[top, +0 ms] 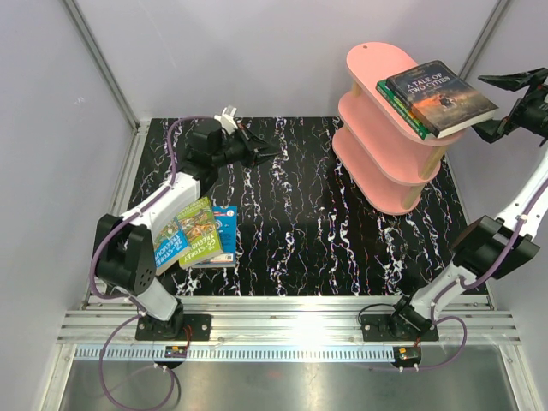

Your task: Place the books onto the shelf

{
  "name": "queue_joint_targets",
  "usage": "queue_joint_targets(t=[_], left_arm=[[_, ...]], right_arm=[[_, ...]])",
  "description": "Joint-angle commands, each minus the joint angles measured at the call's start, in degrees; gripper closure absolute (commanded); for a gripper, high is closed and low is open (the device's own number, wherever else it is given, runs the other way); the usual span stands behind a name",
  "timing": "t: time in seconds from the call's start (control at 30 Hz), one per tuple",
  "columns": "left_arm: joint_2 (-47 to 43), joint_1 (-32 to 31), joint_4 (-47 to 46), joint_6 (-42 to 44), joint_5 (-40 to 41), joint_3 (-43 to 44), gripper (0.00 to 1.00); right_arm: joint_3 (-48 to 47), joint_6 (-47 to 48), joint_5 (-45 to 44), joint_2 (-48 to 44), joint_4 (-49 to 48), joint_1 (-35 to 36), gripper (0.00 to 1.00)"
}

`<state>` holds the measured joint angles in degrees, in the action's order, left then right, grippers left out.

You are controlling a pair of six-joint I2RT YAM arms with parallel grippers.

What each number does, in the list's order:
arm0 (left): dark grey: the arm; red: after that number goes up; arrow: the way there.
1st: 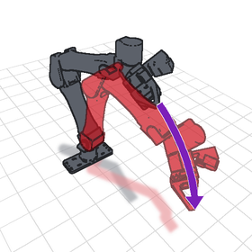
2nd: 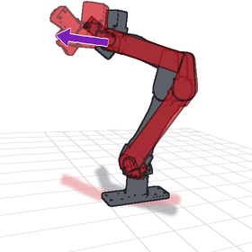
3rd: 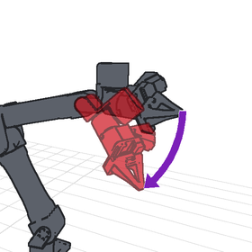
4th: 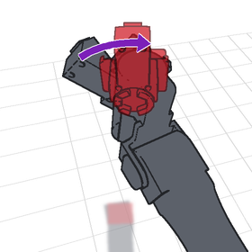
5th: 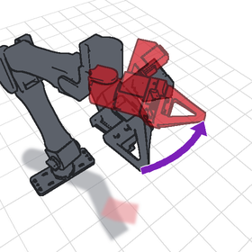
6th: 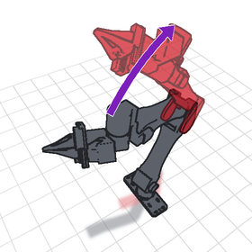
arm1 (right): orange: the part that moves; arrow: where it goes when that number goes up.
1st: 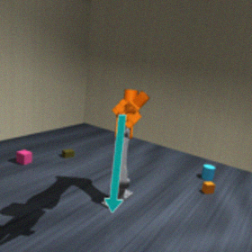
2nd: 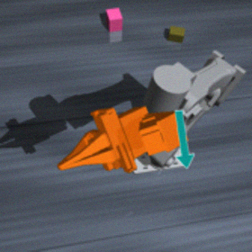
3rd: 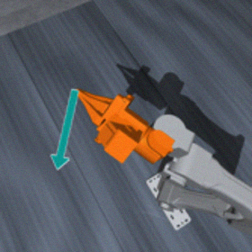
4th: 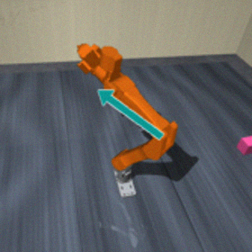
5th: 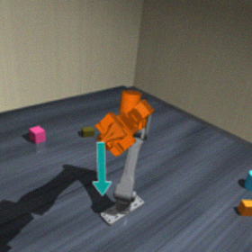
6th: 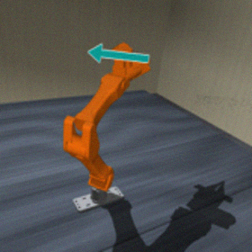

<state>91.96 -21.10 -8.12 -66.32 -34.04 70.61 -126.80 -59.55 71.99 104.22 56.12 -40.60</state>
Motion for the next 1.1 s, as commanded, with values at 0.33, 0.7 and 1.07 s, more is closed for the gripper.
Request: queue_joint_targets(t=[0.33,0.7,1.07], left_arm=[[3.04,-0.61,-1.73,-0.04,-2.78,3.21,1.0],[6.21,-1.57,1.88,1.11,-4.19,8.05,1.0],[5.6,-2.1,5.22,2.95,-3.49,7.88,1.0]], right_arm=[[-11.88,29.23,-19.86,3.36,37.4,5.95,0.0],[-12.87,29.04,-22.5,3.54,37.4,11.6,0.0],[-2.23,33.0,-26.37,-3.06,37.4,7.47,0.0]])
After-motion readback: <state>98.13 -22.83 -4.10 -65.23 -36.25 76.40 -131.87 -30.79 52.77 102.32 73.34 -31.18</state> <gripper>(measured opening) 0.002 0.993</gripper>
